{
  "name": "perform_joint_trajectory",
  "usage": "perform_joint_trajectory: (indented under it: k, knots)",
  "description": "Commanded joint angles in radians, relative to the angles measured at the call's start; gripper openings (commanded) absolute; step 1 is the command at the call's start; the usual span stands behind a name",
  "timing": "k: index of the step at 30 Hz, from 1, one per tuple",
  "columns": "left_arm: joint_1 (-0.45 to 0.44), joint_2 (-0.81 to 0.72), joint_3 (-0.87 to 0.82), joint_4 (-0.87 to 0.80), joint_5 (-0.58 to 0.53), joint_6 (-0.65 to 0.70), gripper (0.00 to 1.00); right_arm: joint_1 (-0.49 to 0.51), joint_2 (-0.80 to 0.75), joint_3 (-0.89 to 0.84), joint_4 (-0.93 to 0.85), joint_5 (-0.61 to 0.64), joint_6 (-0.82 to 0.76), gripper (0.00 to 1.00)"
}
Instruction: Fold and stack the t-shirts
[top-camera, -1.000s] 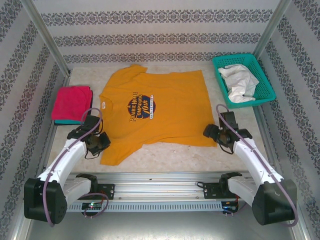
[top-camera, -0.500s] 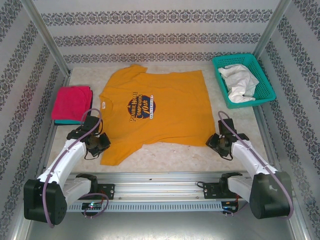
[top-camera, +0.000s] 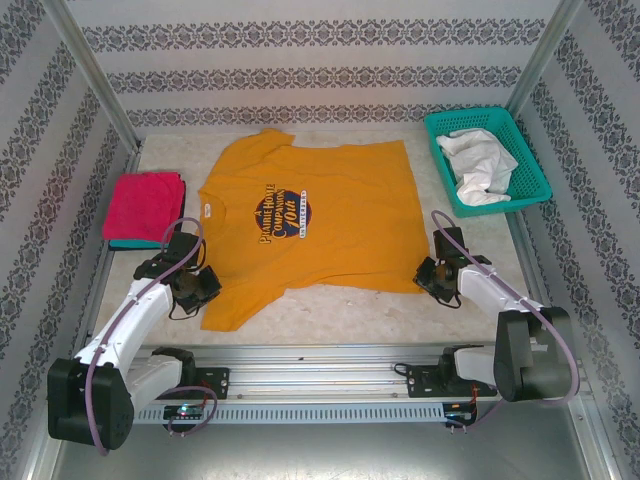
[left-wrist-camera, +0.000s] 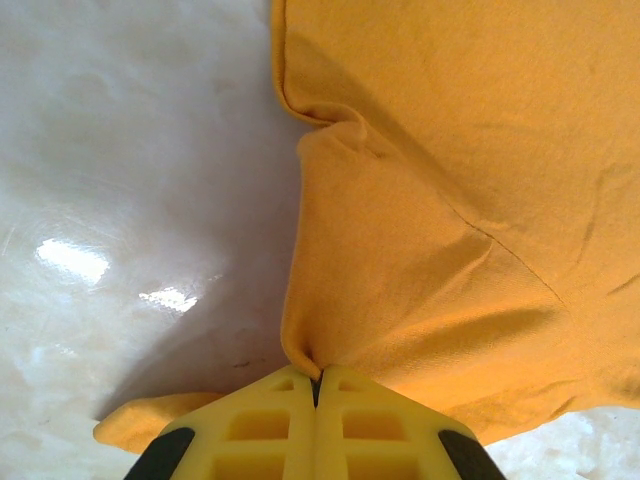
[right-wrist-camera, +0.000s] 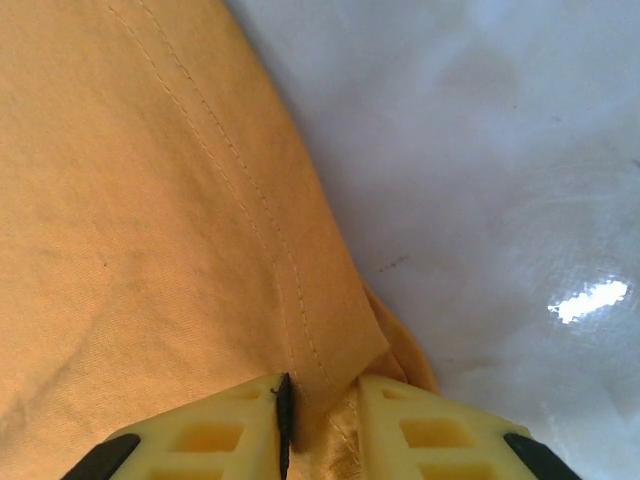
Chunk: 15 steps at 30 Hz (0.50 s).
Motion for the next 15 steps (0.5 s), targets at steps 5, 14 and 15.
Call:
perform_joint_trajectory:
  k: [5,14,15]
  knots:
    - [0.003,-0.003,-0.018,-0.012,0.008,-0.017,0.0,-0.022,0.022,0.015,-0.01,-0.008,-0.03,0.1]
    - [0.014,-0.055,0.013,-0.032,0.017,-0.047,0.0,-0.028,-0.221,-0.009,-0.11,0.1,-0.067,0.0]
    - [0.017,-0.065,0.018,-0.036,0.016,-0.048,0.0,-0.029,-0.269,-0.017,-0.11,0.103,-0.076,0.0]
